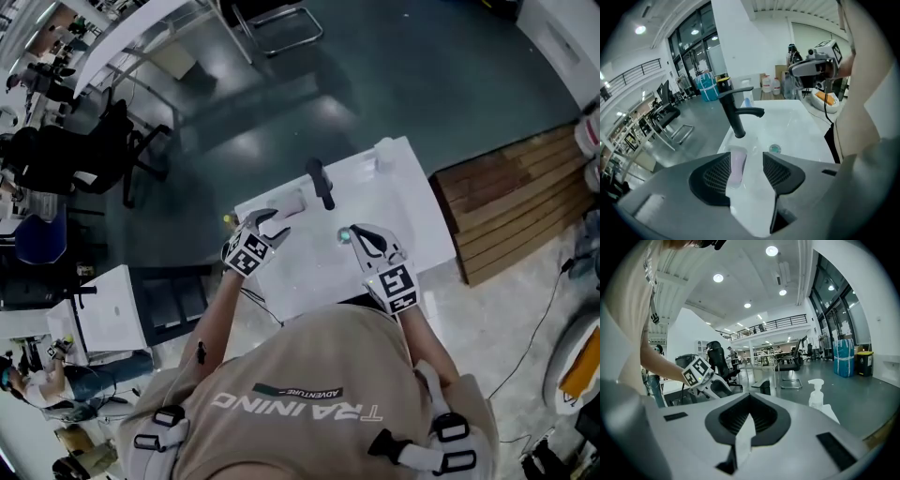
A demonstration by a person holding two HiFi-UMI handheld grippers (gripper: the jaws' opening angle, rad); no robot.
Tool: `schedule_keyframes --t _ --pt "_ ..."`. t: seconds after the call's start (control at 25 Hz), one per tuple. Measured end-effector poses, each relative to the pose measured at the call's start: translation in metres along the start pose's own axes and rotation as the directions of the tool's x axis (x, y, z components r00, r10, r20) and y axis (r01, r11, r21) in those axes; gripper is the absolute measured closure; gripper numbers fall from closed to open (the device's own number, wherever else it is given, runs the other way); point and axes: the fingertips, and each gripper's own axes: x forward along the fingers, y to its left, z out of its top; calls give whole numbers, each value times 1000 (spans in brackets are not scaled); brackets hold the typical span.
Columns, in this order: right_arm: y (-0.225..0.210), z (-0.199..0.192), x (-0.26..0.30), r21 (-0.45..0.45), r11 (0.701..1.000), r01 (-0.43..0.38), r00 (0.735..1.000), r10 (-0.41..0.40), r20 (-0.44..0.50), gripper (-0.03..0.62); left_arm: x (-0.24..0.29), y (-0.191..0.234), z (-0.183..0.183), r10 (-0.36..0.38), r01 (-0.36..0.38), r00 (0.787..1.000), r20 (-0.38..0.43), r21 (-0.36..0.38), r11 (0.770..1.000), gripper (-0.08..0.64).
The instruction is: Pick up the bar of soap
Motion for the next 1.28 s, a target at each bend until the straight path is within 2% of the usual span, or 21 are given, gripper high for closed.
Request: schedule_keyframes --t 0.16,0.36,0.68,1.12,1.28 --pt "-10 2 -6 4 1000 19 1000 -19 -2 595 27 16 -14 -37 35 997 -63 -32 999 362" --pt "-26 -4 -5 24 999 23 999 -22 -25 595 51 27 -24 -60 66 985 -160 29 997 359" --pt "-32 -11 4 59 998 13 999 -11 -40 595 78 29 -35 -88 108 966 -243 72 991 354" --pt "-44 -21 4 80 997 16 998 -11 -66 595 85 28 -39 -146 161 950 -275 31 987 353" --pt "-44 -19 4 79 997 14 997 -8 -71 595 84 36 -36 -142 161 947 -288 45 986 353"
